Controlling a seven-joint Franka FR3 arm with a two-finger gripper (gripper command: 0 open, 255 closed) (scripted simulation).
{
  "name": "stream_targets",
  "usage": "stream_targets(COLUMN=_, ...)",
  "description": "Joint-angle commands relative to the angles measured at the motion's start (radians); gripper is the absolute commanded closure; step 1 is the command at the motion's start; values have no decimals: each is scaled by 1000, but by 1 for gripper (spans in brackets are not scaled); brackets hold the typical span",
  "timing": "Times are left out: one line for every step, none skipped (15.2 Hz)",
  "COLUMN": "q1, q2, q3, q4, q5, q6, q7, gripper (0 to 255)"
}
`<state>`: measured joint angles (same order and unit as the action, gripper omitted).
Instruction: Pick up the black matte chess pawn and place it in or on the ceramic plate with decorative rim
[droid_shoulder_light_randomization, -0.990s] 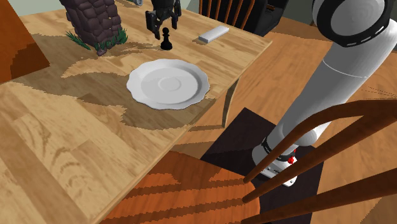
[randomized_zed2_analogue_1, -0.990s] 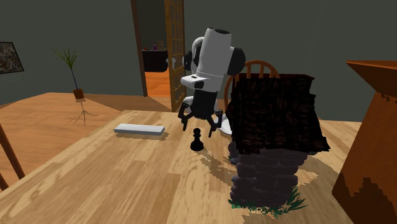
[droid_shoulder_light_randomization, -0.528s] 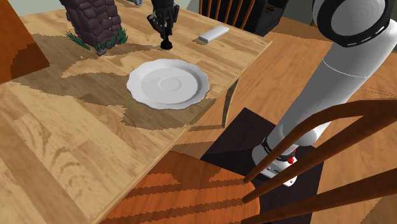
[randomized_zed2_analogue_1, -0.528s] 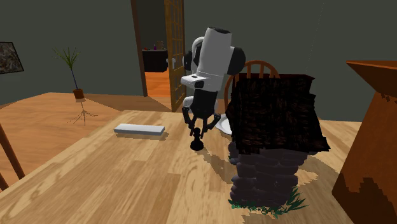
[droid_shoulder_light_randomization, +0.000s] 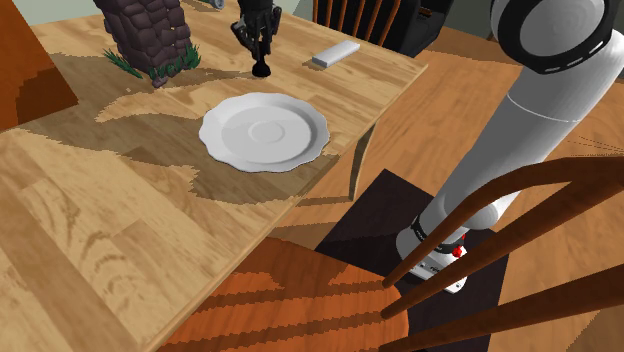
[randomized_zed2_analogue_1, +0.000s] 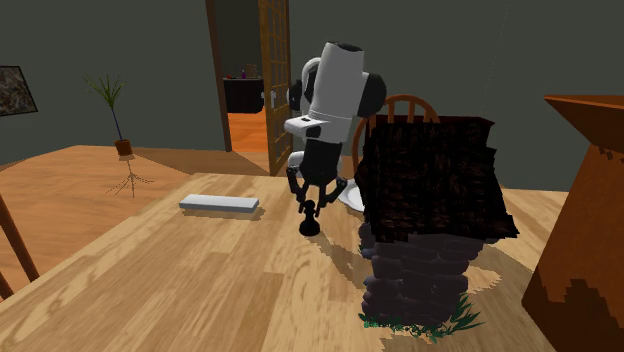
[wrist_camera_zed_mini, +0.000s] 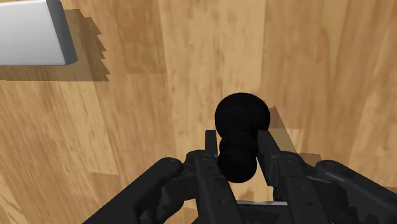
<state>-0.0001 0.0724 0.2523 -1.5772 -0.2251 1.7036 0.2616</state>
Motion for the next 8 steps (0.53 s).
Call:
stream_targets(q1=0, q2=4, q3=0, q4=24, q5=-1, q6=-22, q7=-3, gripper=255)
stream_targets(q1=1, q2=7, q3=0, q4=41, q5=-1, q6=-36, q7=-6, gripper=255)
stream_targets(q1=2, q2=10, q3=1, q4=59, q5=-2, q6=-51, q7=-8, gripper=255)
stream_targets(q1=3, q2=14, q3=1, q4=77, q5=-3, q6=-65, q7=-10, gripper=255)
stream_targets(q1=4, q2=18, q3=2, q4=95, q5=-4, q6=-80, q7=-12, gripper=255)
stream_targets(q1=5, q2=22, q3=2, q4=114, q5=-5, q6=-94, q7=-13, gripper=255)
stream_targets(q1=6, q2=27, q3=3, q4=134, q5=-6, q6=-109, q7=-15, gripper=255)
stream_targets(q1=7, q2=32, q3=3, q4=154, q5=-7, q6=-125, q7=-17, gripper=255)
